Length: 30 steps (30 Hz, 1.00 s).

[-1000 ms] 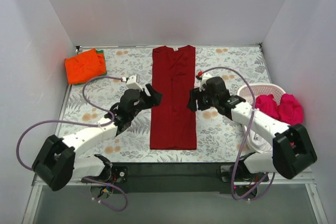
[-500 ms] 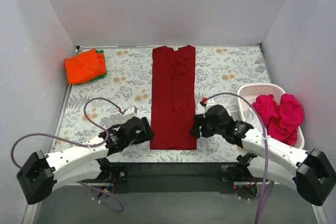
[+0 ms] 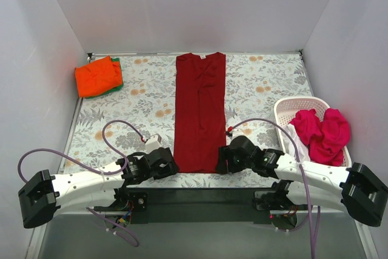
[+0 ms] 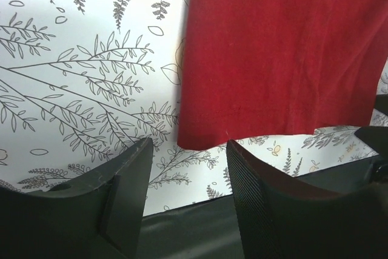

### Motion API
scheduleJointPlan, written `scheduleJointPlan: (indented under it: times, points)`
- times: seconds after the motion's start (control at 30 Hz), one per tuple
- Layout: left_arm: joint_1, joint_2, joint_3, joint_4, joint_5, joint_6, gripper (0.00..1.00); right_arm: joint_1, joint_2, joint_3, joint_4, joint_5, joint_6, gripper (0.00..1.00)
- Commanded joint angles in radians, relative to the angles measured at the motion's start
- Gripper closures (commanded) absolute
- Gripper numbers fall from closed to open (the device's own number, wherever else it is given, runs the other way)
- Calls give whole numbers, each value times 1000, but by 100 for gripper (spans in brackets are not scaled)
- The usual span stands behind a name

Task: Fold and stack the t-shirts
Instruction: Fold the tshirt

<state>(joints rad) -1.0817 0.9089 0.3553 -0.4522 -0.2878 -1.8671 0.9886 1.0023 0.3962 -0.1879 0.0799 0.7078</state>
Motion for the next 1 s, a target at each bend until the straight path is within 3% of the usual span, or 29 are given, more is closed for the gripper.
scheduleJointPlan:
  times: [0.0,0.33,0.5,0.9,0.97]
  points:
    - [-24,25,-10,-48,-27,-46,52,47,36,-5,41,56,71,44]
    - [-27,25,-36,-59,-97,-67,59,76,56,0,4,110,107,45]
    - [-29,47,-39,-42,-91,-67,69,81,55,1,-2,115,111,45]
    - [-30,84,-35,15,-65,-43,70,94,64,-2,-2,127,127,45]
    - [-29,82,-41,23,-60,-43,76,96,67,-2,-4,130,127,46]
